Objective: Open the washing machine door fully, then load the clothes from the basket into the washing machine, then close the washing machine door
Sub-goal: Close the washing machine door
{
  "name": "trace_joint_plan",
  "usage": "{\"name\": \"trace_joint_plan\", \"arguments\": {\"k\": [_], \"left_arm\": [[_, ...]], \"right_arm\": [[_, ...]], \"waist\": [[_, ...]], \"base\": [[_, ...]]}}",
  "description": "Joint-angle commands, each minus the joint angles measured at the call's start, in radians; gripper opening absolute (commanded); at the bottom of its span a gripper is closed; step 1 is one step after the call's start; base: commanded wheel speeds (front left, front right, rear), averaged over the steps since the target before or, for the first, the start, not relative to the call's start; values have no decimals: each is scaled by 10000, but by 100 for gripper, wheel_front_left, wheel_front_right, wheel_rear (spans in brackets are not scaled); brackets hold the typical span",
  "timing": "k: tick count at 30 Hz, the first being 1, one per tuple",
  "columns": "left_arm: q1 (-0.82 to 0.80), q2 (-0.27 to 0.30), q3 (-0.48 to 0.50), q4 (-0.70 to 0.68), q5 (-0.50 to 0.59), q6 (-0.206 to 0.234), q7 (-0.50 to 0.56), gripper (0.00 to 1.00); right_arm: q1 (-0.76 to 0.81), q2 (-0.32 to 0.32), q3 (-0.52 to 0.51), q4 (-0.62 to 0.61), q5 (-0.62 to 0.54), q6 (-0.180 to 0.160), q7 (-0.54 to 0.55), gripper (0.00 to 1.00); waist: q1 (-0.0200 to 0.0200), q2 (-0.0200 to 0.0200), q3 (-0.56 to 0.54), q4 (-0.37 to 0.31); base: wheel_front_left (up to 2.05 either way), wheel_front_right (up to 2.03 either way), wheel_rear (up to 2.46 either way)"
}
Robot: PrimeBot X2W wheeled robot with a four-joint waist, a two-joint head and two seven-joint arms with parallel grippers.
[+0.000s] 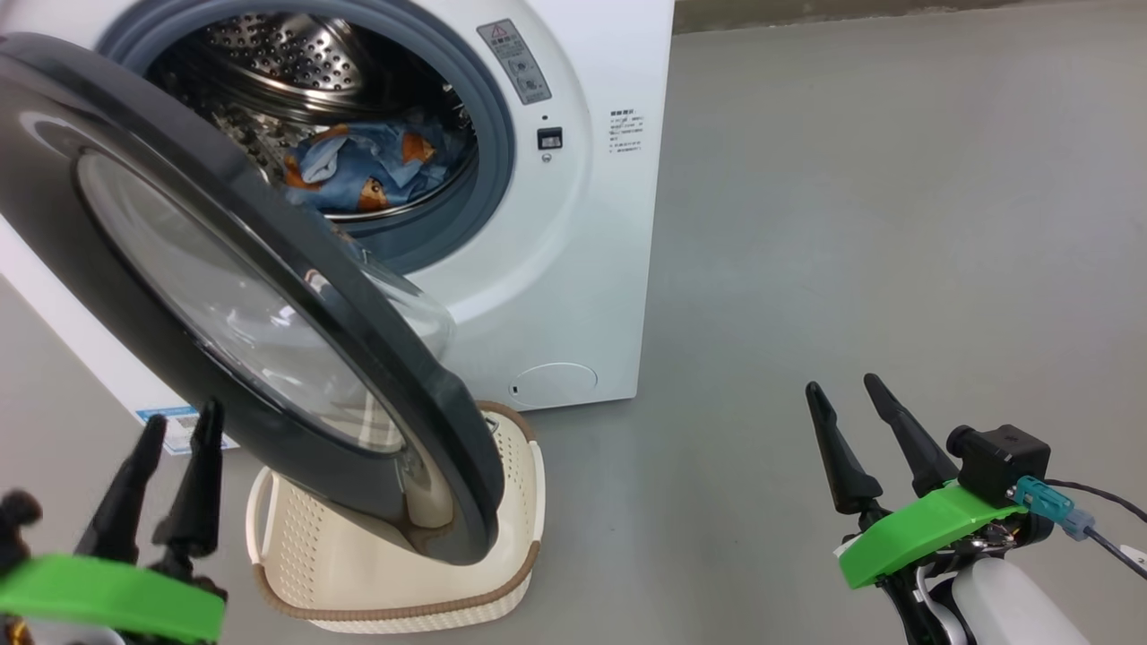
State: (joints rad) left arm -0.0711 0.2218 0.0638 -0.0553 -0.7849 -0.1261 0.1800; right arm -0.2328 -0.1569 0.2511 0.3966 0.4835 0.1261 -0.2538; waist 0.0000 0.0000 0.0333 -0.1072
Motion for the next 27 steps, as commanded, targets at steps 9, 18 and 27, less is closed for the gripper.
{"name": "trace_joint_plan", "arguments": {"k": [9,18,27], "left_arm": [[224,730,-855,759,1499,-44,-2744,100],[412,379,-1051,1945,2008,65,-4028,100],[322,137,-966,2198,2347,98,-4340,100]], "right_arm": [[-325,-155,230,-331,-63,46,-80,100],[-233,-288,306,-288,-25,46,-80,100],[-222,-348,263,-301,-63,46,-80,100]], "waist": [[0,0,148,-32],[0,0,33,-71],[0,0,64,33]], "base": [[0,0,0],[0,0,0],[0,0,0]]}}
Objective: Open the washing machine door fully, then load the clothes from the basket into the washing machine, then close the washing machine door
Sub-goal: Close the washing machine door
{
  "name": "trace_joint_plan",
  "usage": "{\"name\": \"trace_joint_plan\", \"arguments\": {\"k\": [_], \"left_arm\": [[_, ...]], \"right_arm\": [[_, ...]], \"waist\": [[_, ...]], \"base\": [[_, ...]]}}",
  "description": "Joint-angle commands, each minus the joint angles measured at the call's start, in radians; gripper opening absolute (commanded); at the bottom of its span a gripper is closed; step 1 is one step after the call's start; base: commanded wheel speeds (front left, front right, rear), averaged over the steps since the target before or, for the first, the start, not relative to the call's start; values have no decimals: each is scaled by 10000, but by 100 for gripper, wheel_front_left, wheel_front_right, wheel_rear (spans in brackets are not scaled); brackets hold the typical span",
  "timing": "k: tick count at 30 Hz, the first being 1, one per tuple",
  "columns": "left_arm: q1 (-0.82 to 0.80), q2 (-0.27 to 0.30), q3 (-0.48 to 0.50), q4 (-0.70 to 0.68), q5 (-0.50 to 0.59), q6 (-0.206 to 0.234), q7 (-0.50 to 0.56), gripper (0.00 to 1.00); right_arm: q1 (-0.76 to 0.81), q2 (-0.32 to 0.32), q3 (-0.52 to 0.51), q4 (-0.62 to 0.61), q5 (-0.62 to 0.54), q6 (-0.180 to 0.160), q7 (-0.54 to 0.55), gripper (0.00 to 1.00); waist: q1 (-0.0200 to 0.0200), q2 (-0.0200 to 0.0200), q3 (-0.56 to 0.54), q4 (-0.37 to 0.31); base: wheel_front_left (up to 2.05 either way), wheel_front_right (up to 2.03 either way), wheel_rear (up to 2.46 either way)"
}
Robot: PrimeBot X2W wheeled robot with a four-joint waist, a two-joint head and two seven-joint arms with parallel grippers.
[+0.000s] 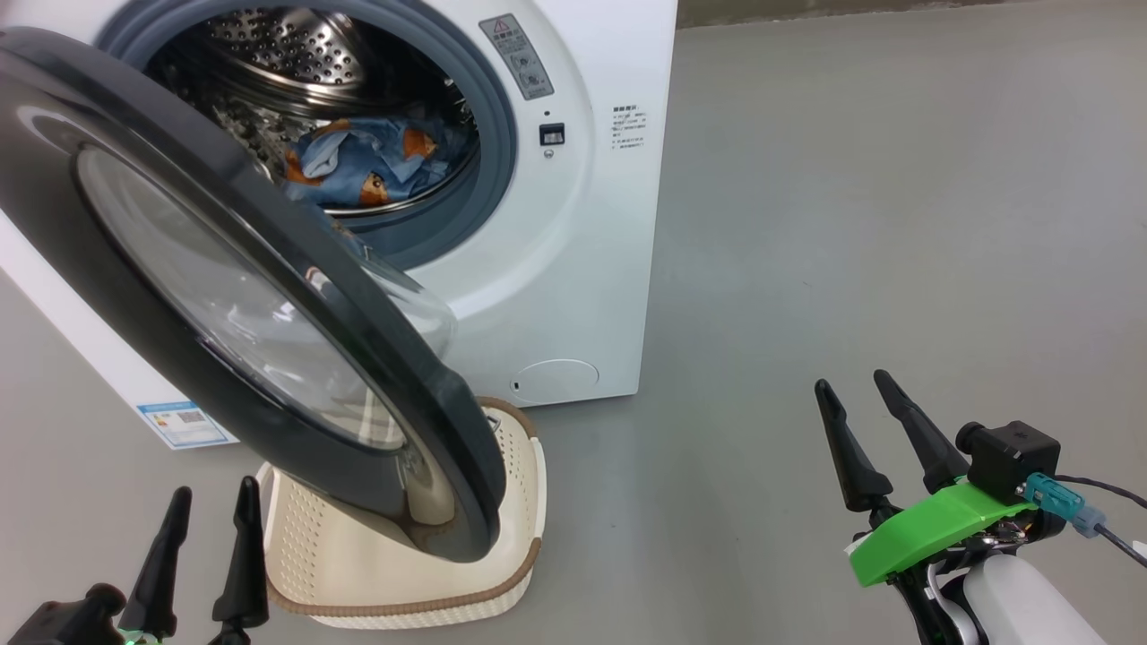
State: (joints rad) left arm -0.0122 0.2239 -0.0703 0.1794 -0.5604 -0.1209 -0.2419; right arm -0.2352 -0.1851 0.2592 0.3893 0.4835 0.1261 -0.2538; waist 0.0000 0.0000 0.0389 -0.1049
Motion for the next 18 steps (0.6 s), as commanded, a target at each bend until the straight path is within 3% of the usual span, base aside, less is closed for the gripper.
{"name": "trace_joint_plan", "arguments": {"k": [1,18], "left_arm": [[-282,108,381,-134,134,43,-133,100],[-442,-67,481,46,436,2,-193,100]], "right_arm": [[-208,-63,175,-229,-69,46,-80,100],[-246,-5,121,-243,-86,46,-80,100]], "waist": [[0,0,16,16],[0,0,26,113]], "base": [[0,0,0],[0,0,0]]}}
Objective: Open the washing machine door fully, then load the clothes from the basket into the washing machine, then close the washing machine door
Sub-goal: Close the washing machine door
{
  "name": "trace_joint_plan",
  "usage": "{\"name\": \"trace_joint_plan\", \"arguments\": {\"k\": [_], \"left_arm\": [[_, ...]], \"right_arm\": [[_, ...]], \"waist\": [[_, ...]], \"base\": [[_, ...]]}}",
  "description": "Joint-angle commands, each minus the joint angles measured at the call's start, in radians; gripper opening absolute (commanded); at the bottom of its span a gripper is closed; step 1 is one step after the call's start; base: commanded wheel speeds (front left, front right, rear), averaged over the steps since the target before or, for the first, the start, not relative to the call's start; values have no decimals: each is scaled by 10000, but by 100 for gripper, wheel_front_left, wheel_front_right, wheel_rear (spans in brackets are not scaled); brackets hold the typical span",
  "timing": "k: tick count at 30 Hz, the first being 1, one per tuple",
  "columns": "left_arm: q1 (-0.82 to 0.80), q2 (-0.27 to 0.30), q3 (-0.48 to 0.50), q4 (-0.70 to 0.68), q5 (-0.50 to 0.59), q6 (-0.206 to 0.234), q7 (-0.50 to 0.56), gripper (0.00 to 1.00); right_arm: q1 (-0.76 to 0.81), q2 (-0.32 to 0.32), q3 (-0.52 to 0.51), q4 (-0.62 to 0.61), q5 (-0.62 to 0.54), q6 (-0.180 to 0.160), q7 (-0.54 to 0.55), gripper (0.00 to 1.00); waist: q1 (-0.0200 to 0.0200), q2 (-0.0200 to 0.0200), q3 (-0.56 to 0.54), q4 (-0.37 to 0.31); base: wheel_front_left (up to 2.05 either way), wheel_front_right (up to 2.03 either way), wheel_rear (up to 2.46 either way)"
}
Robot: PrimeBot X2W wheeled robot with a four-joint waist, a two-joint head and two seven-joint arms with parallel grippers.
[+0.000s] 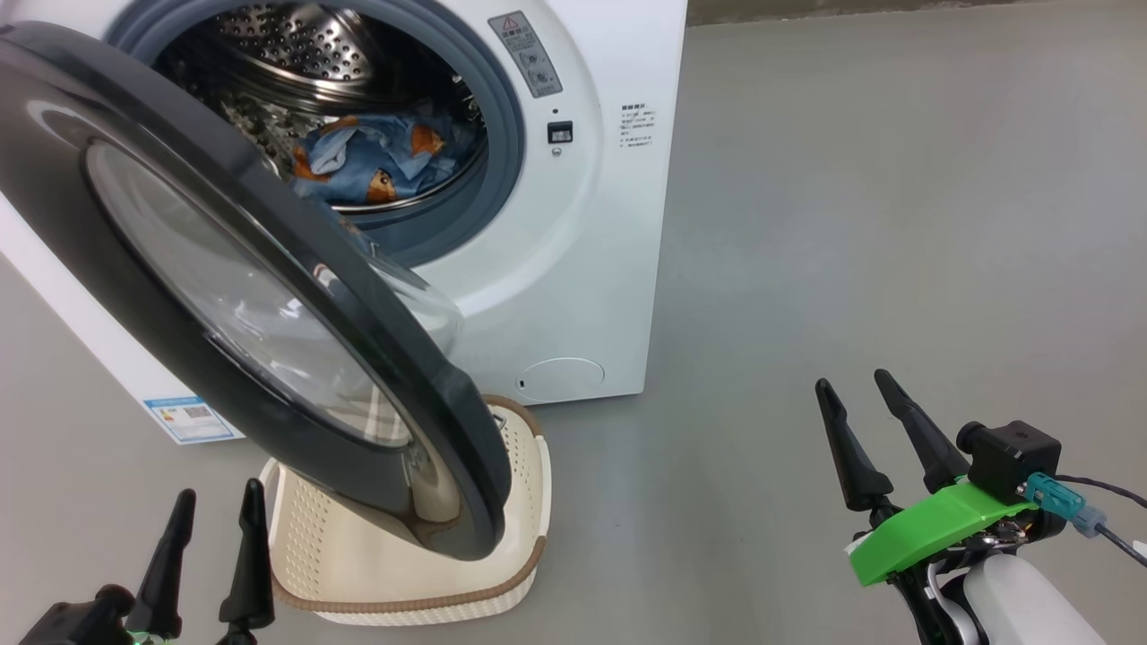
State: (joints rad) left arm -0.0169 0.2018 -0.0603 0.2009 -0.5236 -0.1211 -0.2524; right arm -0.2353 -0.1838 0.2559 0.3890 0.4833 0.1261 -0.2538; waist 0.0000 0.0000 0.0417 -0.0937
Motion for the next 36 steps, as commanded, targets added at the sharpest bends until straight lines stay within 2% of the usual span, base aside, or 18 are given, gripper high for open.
{"name": "trace_joint_plan", "arguments": {"k": [1,13,14,15,19,20,26,36], "left_arm": [[-393,140,385,-168,73,2,-88,100],[-375,-65,392,-214,130,-25,-92,100],[-374,-98,380,-206,129,-28,-92,100],[-380,-125,369,-198,133,-32,-92,100],[-411,-204,310,-167,144,-46,-92,100],[-422,-218,294,-159,147,-50,-92,100],[-472,-314,277,-155,172,-64,-93,100],[-483,-471,151,-76,69,-84,-93,100]], "right_arm": [[-243,-17,154,-236,-83,46,-80,100],[-295,42,145,-285,-33,46,-80,100],[-305,43,150,-288,-19,46,-80,94],[-325,49,156,-310,10,46,-80,80],[-414,27,176,-515,80,46,-80,19],[-441,18,190,-563,71,46,-80,0],[-623,32,195,-971,56,46,-80,0],[-860,268,349,-2454,-6,46,-80,0]], "waist": [[0,0,-6,7],[0,0,116,210],[0,0,131,260],[0,0,142,310],[0,0,182,574],[0,0,192,657],[0,0,239,1284],[0,0,185,2553]], "base": [[0,0,0],[0,0,0],[0,0,0],[0,0,0],[0,0,0],[0,0,0],[0,0,0],[0,0,0]]}}
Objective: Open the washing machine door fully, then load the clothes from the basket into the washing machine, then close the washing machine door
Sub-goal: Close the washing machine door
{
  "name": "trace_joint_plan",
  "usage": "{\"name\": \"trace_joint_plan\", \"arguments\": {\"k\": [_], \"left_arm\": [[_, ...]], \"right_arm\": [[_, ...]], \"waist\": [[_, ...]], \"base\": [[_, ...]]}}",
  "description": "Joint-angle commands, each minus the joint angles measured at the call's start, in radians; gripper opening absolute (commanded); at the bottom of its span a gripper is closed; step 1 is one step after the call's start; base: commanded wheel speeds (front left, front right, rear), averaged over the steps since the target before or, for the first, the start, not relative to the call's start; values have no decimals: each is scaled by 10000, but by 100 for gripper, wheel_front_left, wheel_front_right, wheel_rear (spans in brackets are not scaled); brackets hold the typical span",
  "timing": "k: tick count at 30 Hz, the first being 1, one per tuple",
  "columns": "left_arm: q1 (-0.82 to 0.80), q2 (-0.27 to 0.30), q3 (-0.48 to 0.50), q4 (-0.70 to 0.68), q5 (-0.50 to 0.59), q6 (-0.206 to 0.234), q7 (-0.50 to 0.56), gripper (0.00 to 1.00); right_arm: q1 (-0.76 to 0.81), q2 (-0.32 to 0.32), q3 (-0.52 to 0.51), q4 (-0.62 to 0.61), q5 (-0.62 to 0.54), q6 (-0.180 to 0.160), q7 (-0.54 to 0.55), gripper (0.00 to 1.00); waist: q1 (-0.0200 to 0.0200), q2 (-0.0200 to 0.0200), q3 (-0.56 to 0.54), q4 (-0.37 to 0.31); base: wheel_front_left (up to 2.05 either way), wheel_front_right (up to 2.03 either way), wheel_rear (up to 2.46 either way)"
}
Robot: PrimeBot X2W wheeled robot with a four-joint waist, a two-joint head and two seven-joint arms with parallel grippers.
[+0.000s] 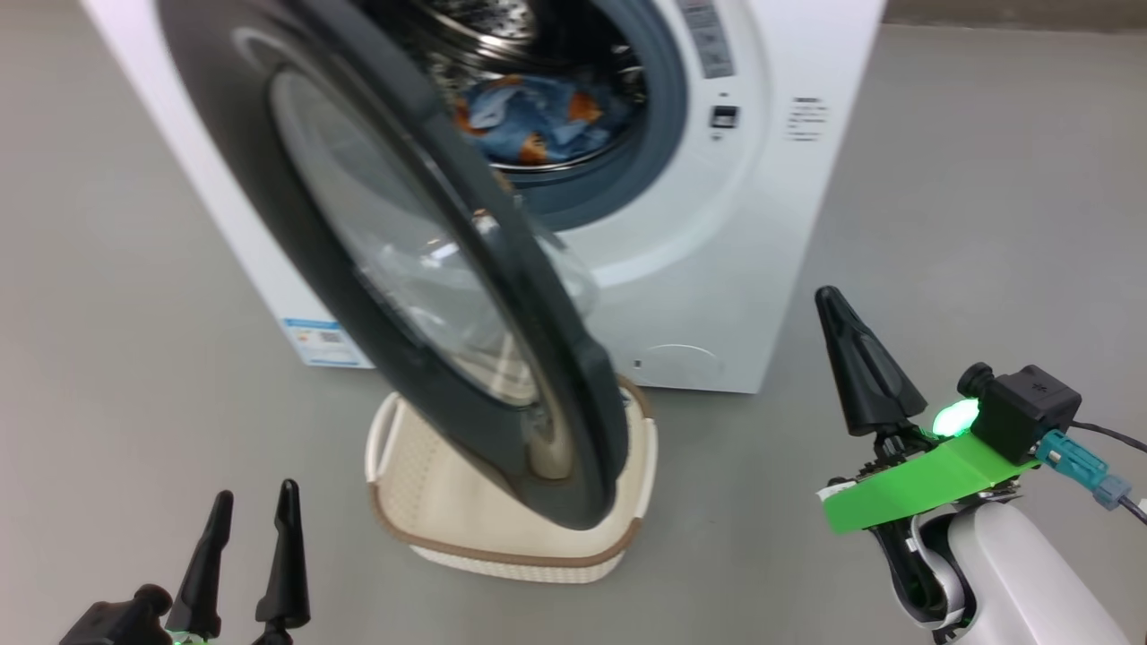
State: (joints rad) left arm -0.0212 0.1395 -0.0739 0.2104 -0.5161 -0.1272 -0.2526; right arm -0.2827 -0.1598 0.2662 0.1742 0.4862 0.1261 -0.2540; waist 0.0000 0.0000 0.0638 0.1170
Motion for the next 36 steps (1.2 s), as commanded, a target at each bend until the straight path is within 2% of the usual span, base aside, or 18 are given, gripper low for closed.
{"name": "trace_joint_plan", "arguments": {"k": [1,12,18,21,29,36], "left_arm": [[-446,153,278,-167,-17,-24,-91,100],[-374,150,147,-79,-121,-31,-91,100],[-381,151,109,-76,-162,-32,-91,100],[-406,124,77,-81,-175,-33,-91,100],[-417,85,61,-32,-200,-33,-91,100],[-489,105,138,-81,-237,-34,-91,100]], "right_arm": [[-427,39,301,-428,-45,46,-78,0],[-634,152,896,-2035,-115,46,-78,0],[-756,62,1920,-2828,-88,46,-78,0],[-913,-252,2674,-2957,-378,46,-78,0],[-816,-701,3874,-2118,-299,46,-78,0],[-900,-846,4633,-622,174,46,-78,0]], "waist": [[0,0,-57,561],[0,0,-264,1447],[0,0,-214,1675],[0,0,-170,1755],[0,0,-124,1875],[0,0,-69,1873]], "base": [[0,0,0],[0,0,0],[0,0,0],[0,0,0],[0,0,0],[0,0,0]]}}
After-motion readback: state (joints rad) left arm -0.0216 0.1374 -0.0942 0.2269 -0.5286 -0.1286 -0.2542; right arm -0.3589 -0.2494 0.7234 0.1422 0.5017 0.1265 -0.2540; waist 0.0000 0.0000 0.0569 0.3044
